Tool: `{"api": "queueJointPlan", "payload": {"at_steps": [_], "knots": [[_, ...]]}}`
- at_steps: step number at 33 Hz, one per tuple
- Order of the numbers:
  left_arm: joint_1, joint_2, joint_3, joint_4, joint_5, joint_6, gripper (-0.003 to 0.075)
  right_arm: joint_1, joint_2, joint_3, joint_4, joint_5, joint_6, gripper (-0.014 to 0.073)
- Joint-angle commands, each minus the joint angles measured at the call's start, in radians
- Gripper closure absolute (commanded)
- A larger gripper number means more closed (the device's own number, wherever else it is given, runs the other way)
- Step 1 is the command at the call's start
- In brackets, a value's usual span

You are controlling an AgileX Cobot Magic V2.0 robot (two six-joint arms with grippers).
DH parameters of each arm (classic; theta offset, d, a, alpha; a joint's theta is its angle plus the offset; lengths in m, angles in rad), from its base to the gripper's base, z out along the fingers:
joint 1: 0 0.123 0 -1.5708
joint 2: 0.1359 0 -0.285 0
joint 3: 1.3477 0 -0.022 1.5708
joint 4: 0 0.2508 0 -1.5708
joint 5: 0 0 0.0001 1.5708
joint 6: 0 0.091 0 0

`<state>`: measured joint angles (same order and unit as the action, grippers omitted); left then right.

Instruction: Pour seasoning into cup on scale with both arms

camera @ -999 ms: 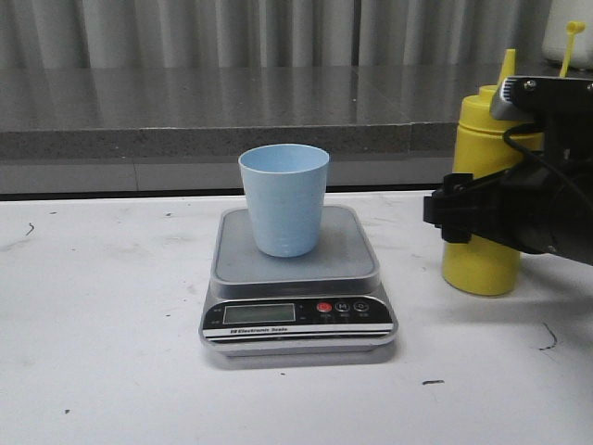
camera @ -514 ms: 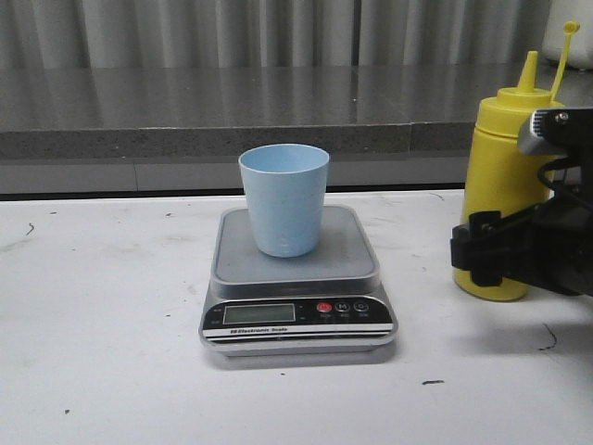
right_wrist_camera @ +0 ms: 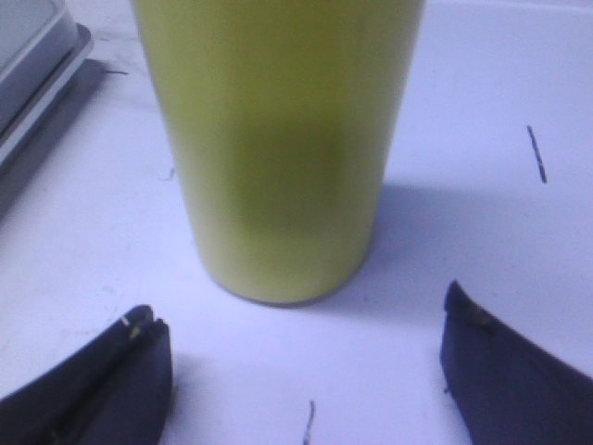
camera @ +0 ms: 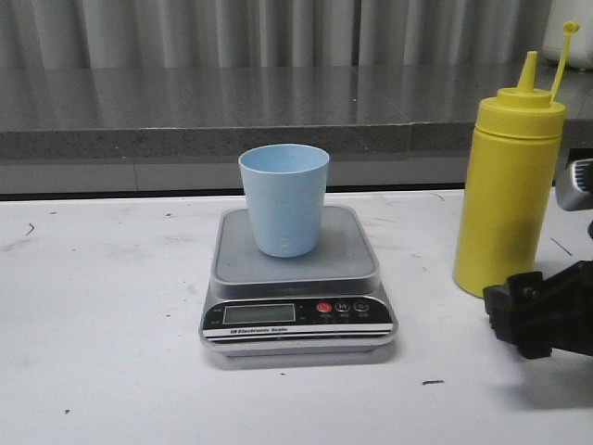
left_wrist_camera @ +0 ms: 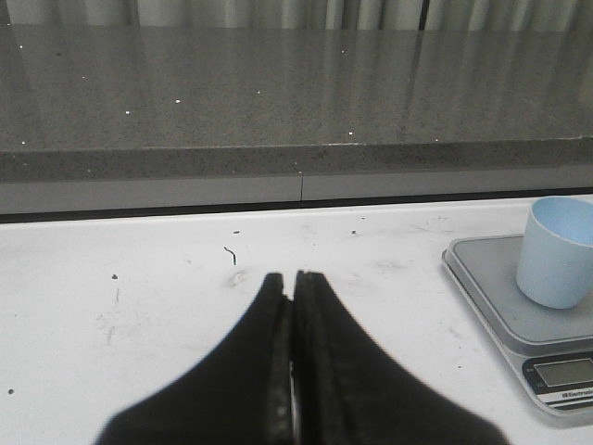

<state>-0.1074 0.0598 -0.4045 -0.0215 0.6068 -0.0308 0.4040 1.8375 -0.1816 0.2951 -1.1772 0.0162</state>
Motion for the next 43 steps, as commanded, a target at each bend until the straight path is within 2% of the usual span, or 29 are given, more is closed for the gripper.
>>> {"api": "queueJointPlan", "payload": {"at_steps": [1,4,10,13,16,20,25,28,32,39,43], "knots": [[0.0,0.01,-0.025,-0.009,-0.083,-0.012,0.074,-0.001,-0.035,0.03,-0.023,-0.11,0.0,0.0011],[0.0,0.01,-0.025,-0.009,-0.083,-0.012,0.074,-0.001,-0.047,0.05,-0.043,-0.11,0.0,0.0107],[0.0,0.01,-0.025,-0.009,-0.083,-0.012,0.074,-0.001,-0.121,0.089,-0.092,-0.11,0.0,0.0452],[0.0,0.01,-0.025,-0.009,-0.083,-0.012,0.074,-0.001,-0.178,0.108,-0.117,-0.11,0.0,0.0593],[0.0,0.01,-0.025,-0.009,-0.083,-0.012,0.074,-0.001,-0.245,0.121,-0.132,-0.109,-0.001,0.0682],[0.0,0.01,-0.025,-0.009,-0.083,-0.012,0.074,-0.001,-0.348,0.129,-0.132,-0.087,-0.001,0.0706],[0.0,0.01,-0.025,-0.009,-0.083,-0.012,0.074,-0.001,-0.5,0.124,-0.12,0.068,-0.002,0.0706],[0.0,0.01,-0.025,-0.009,-0.083,-0.012,0.074,-0.001,-0.596,0.109,-0.094,0.209,-0.016,0.0706],[0.0,0.01,-0.025,-0.009,-0.083,-0.012,0.074,-0.003,-0.736,0.059,-0.03,0.465,-0.054,0.0706],[0.0,0.01,-0.025,-0.009,-0.083,-0.012,0.074,-0.003,-0.977,-0.068,0.063,0.847,-0.244,0.0706],[0.0,0.01,-0.025,-0.009,-0.083,-0.012,0.074,-0.003,-1.105,-0.13,0.064,0.988,-0.305,0.0706]]}}
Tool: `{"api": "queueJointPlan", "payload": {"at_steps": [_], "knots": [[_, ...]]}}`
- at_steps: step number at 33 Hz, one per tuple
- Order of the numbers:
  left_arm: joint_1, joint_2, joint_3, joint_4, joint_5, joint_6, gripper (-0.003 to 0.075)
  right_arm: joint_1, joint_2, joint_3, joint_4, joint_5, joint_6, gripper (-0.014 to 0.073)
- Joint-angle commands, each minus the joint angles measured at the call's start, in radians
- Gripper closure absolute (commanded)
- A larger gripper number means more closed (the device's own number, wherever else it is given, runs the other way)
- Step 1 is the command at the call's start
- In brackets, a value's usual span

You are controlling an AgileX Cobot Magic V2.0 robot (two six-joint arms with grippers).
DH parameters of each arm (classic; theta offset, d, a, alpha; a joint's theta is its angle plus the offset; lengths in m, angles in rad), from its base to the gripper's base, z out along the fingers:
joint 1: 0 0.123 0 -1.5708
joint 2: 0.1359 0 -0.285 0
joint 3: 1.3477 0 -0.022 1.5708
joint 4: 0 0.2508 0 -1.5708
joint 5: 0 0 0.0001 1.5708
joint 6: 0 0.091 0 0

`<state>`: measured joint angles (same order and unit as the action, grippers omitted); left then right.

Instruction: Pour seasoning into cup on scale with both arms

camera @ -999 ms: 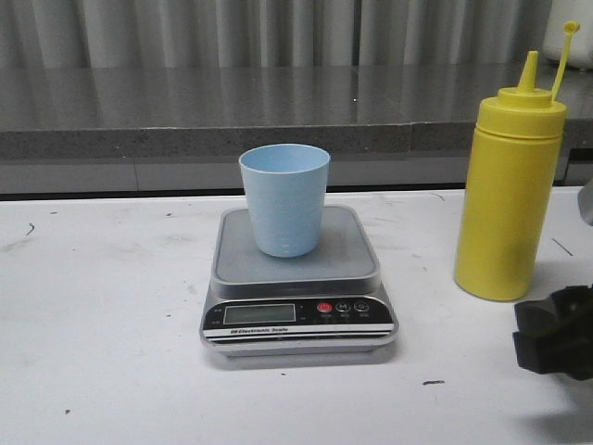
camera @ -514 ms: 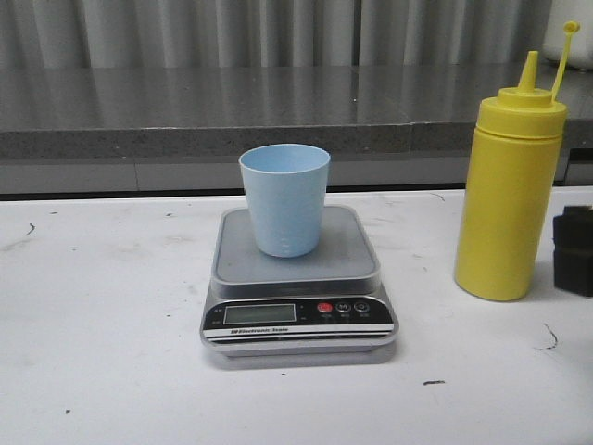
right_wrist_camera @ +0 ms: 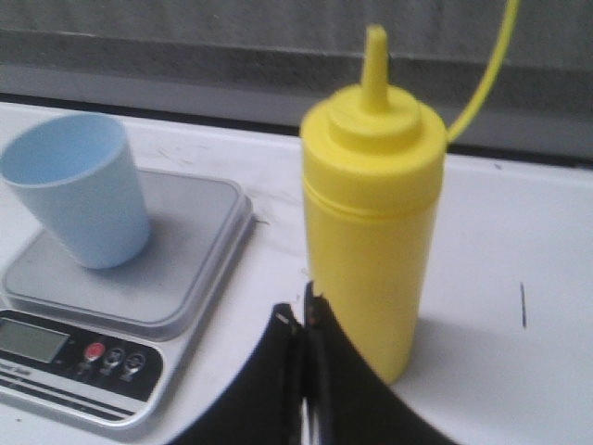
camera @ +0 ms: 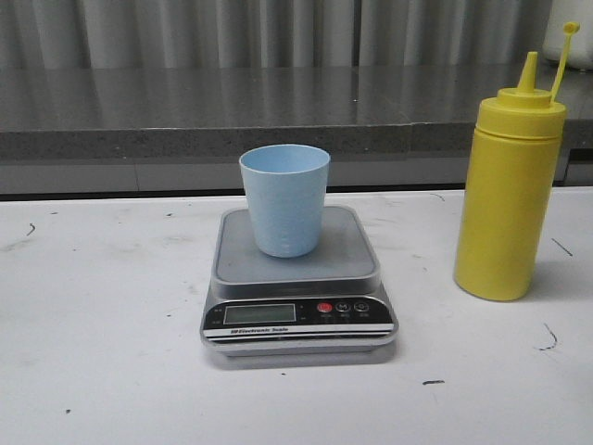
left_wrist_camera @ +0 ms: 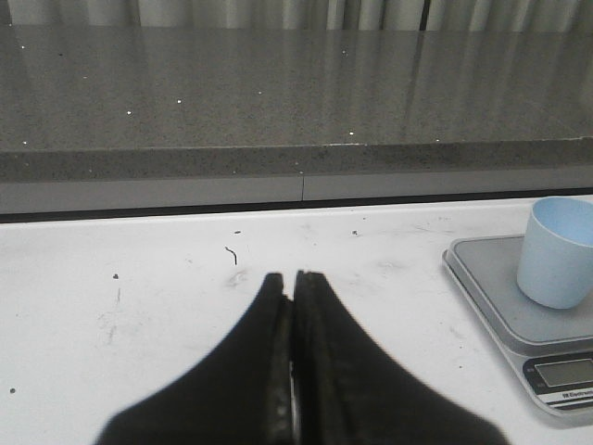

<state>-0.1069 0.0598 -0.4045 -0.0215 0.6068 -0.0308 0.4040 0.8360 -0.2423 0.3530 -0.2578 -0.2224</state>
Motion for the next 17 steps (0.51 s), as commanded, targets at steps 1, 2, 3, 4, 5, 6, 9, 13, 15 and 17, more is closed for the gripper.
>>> {"api": "queueJointPlan", "payload": {"at_steps": [1,2,3,4,5,6,9,13,15,17], "knots": [[-0.001,0.01,-0.025,-0.009,-0.083,-0.012,0.074,-0.003,-0.129,-0.076,0.006,0.094,-0.068,0.0706],[-0.001,0.01,-0.025,-0.009,-0.083,-0.012,0.074,-0.003,-0.164,-0.087,0.006,0.117,-0.069,0.0706],[-0.001,0.01,-0.025,-0.009,-0.083,-0.012,0.074,-0.003,-0.188,-0.097,0.006,0.149,-0.069,0.0706],[-0.001,0.01,-0.025,-0.009,-0.083,-0.012,0.074,-0.003,-0.22,-0.103,0.006,0.171,-0.069,0.0706],[-0.001,0.01,-0.025,-0.009,-0.083,-0.012,0.074,-0.003,-0.244,-0.108,0.006,0.201,-0.069,0.0706],[-0.001,0.01,-0.025,-0.009,-0.083,-0.012,0.074,-0.003,-0.274,-0.109,0.003,0.226,-0.069,0.0706],[-0.001,0.01,-0.025,-0.009,-0.083,-0.012,0.074,-0.003,-0.353,-0.109,0.003,0.294,-0.069,0.0706],[-0.001,0.01,-0.025,-0.009,-0.083,-0.012,0.074,-0.003,-0.445,-0.109,-0.002,0.4,-0.069,0.0706],[-0.001,0.01,-0.025,-0.009,-0.083,-0.012,0.074,-0.003,-0.485,-0.109,-0.019,0.45,-0.069,0.0706],[-0.001,0.01,-0.025,-0.009,-0.083,-0.012,0.074,-0.003,-0.524,-0.109,-0.034,0.487,-0.069,0.0706]]}}
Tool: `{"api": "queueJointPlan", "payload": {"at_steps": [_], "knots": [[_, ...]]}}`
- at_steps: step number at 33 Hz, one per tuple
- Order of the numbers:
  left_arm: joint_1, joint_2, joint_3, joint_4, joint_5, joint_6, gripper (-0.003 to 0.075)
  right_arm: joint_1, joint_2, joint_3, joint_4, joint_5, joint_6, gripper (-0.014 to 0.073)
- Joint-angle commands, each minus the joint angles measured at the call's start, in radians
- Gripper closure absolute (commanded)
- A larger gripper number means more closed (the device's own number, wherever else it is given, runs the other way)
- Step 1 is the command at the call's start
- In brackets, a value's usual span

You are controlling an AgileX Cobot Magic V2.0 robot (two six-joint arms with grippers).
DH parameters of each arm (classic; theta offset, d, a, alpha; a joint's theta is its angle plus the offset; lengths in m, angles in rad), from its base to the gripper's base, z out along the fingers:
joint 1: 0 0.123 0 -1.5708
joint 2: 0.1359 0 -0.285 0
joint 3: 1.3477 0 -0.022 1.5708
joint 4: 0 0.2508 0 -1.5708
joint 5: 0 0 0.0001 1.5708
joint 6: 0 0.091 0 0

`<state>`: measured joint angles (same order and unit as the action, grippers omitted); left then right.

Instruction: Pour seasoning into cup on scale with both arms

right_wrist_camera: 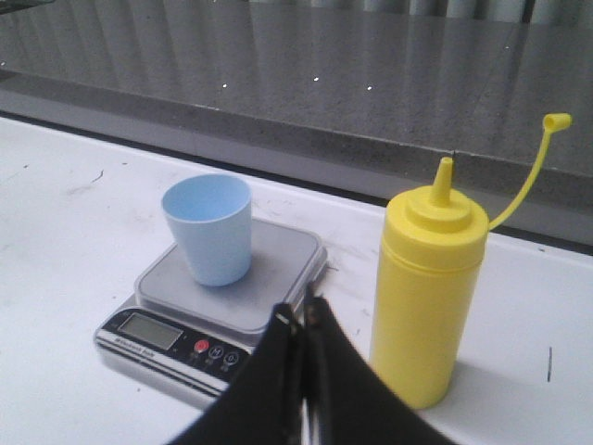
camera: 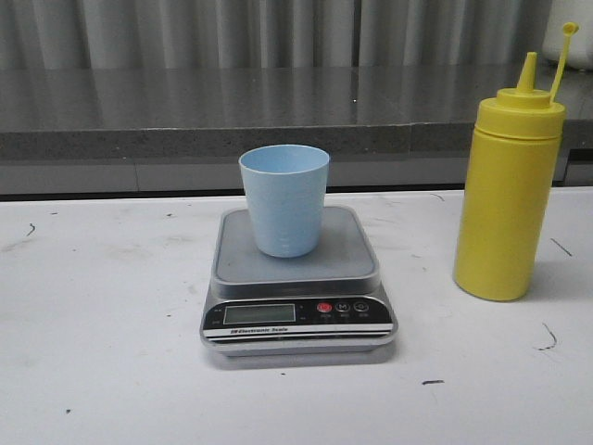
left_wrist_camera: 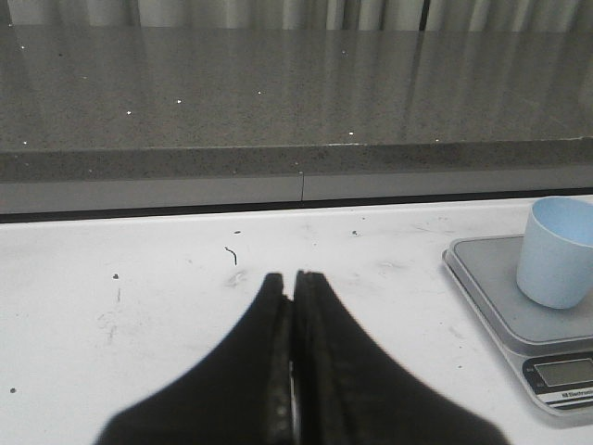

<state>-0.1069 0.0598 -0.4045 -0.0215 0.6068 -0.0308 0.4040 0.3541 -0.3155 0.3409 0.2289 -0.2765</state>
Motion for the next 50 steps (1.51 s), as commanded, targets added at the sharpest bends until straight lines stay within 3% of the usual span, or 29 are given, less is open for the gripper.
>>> {"api": "queueJointPlan", "payload": {"at_steps": [1,50], "knots": [[-0.001,0.01,-0.025,-0.009,-0.083,-0.012,0.074,-0.003,-0.054,-0.036,-0.027,0.013,-0.015,0.0706],[-0.001,0.01,-0.025,-0.009,-0.083,-0.012,0.074,-0.003,-0.106,-0.036,-0.038,0.008,-0.015,0.0706]]}}
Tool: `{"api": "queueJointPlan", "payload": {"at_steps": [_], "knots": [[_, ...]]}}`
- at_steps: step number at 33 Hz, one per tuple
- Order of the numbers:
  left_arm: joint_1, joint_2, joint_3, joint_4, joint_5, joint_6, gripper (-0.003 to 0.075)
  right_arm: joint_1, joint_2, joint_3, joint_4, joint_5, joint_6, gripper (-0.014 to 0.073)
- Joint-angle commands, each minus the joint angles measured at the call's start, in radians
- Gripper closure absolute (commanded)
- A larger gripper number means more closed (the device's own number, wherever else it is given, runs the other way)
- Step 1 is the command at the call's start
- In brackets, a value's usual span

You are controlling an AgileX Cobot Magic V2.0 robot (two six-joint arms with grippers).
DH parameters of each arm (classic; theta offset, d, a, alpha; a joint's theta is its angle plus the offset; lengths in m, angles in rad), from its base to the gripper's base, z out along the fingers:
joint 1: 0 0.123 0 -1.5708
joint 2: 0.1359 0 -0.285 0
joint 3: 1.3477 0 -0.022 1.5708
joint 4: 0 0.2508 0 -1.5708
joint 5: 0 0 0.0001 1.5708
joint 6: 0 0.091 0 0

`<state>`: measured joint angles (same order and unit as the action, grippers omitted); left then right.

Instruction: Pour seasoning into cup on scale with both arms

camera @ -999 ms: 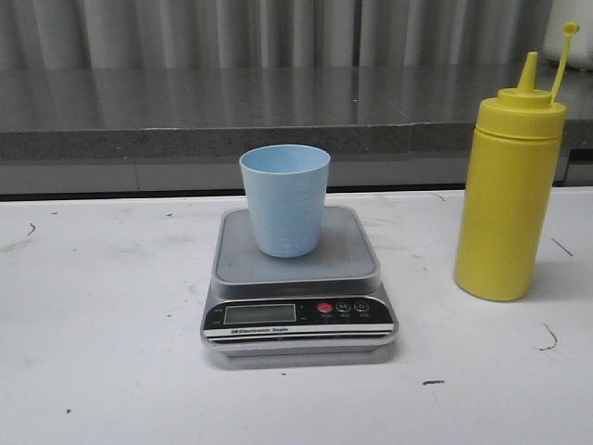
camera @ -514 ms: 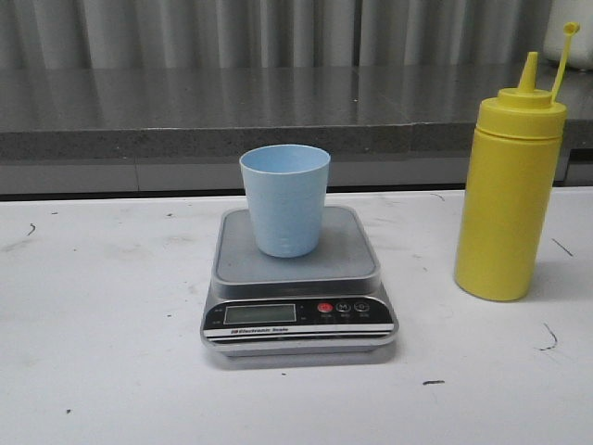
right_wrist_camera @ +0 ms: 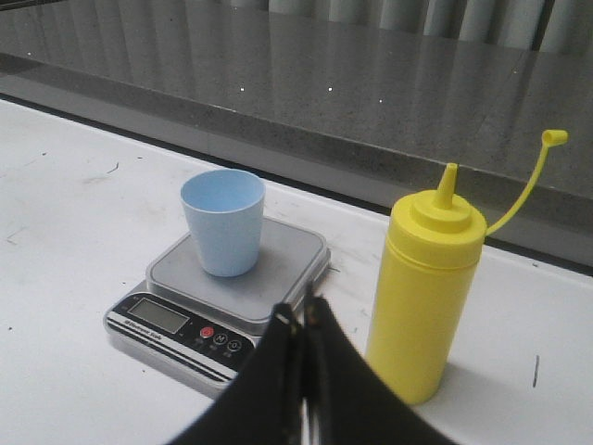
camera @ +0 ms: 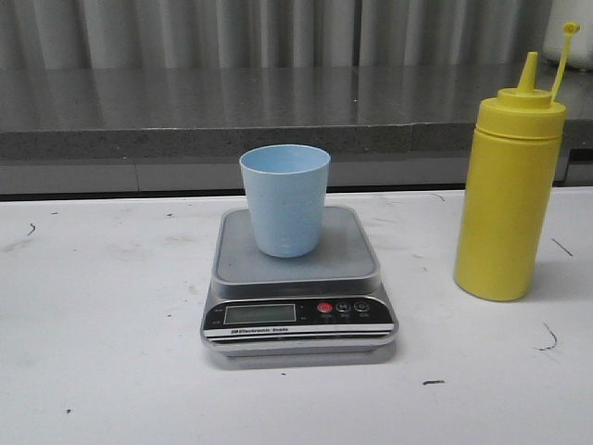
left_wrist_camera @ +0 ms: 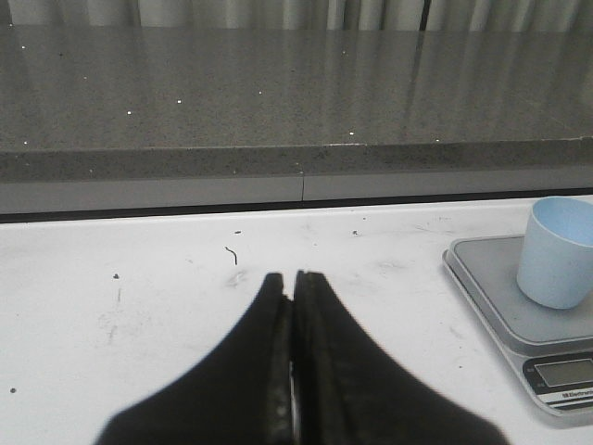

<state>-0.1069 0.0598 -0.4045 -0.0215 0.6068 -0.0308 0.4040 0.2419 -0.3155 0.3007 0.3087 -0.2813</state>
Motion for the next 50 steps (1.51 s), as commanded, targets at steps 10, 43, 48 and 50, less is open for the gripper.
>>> {"api": "queueJointPlan", "payload": {"at_steps": [10,43,48,50], "knots": [[-0.001,-0.008,0.011,-0.009,-0.15,-0.012,0.074,-0.003,0.006,-0.036,0.002,-0.072,-0.01,0.0706],[0.073,-0.083,0.434,-0.022,-0.55,-0.012,0.074,-0.003,0.007,-0.036,0.002,-0.072,-0.01,0.0706],[0.073,-0.083,0.434,-0.022,-0.55,-0.012,0.074,-0.003,0.007,-0.036,0.002,-0.072,-0.01,0.0706],[0.073,-0.083,0.434,-0.022,-0.55,-0.012,0.074,-0.003,0.007,-0.036,0.002,-0.072,-0.01,0.0706]]}}
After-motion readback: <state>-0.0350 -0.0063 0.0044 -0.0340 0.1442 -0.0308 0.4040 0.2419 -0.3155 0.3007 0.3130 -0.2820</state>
